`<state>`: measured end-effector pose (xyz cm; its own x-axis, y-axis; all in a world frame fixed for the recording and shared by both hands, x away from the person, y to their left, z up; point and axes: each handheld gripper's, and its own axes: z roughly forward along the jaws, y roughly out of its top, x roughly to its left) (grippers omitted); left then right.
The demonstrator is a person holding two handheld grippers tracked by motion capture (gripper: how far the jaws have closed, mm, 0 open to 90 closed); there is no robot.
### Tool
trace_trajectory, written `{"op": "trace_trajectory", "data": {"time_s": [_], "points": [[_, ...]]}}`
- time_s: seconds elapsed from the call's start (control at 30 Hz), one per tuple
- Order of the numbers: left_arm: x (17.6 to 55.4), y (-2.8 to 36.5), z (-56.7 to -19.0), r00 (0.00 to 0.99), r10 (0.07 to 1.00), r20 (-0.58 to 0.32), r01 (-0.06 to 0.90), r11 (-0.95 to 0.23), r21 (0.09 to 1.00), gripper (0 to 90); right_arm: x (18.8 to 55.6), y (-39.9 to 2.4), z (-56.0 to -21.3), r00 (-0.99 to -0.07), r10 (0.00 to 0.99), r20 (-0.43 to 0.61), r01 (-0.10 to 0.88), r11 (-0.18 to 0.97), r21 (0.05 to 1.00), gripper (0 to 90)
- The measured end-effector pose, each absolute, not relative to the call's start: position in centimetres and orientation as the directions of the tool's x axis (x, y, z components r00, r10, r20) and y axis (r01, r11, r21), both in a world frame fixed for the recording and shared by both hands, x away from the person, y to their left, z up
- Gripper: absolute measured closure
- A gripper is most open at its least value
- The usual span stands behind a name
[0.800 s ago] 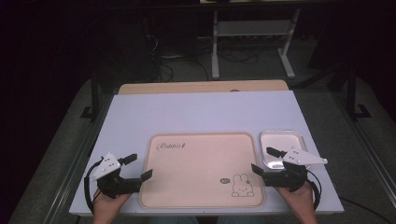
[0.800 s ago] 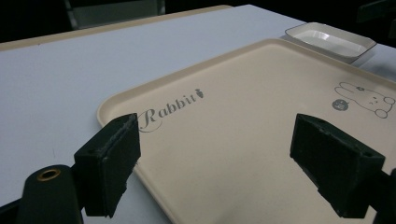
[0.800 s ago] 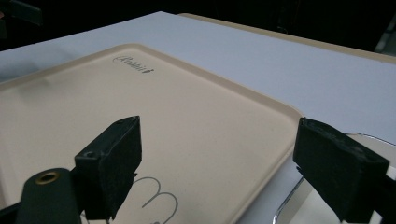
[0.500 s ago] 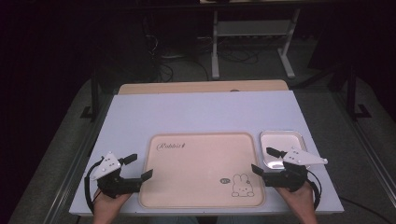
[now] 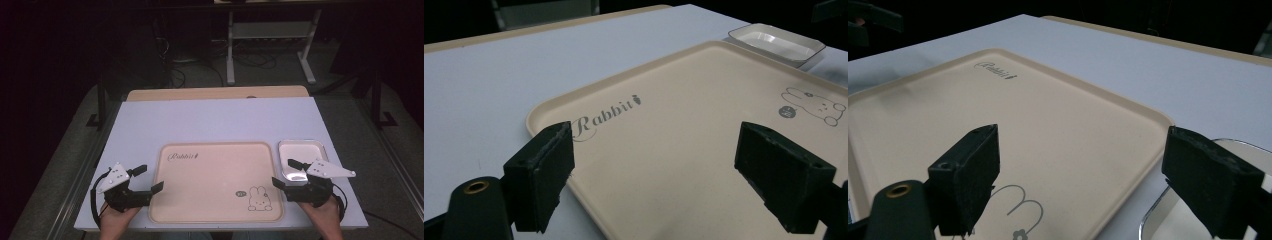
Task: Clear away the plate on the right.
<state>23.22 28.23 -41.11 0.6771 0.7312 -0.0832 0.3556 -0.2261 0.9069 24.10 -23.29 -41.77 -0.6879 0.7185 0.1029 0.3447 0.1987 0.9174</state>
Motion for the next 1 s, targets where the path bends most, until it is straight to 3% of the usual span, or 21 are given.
{"op": "trace_trajectory", "data": {"time_s": [1.0], "points": [[23.1,28.5,-41.1,0.672,0.735,-0.09,0.358,-0.217,0.908,16.2,22.5,-26.6,-42.0,-0.661,0.738,0.139,0.402,0.192,0.895,14.9]]}}
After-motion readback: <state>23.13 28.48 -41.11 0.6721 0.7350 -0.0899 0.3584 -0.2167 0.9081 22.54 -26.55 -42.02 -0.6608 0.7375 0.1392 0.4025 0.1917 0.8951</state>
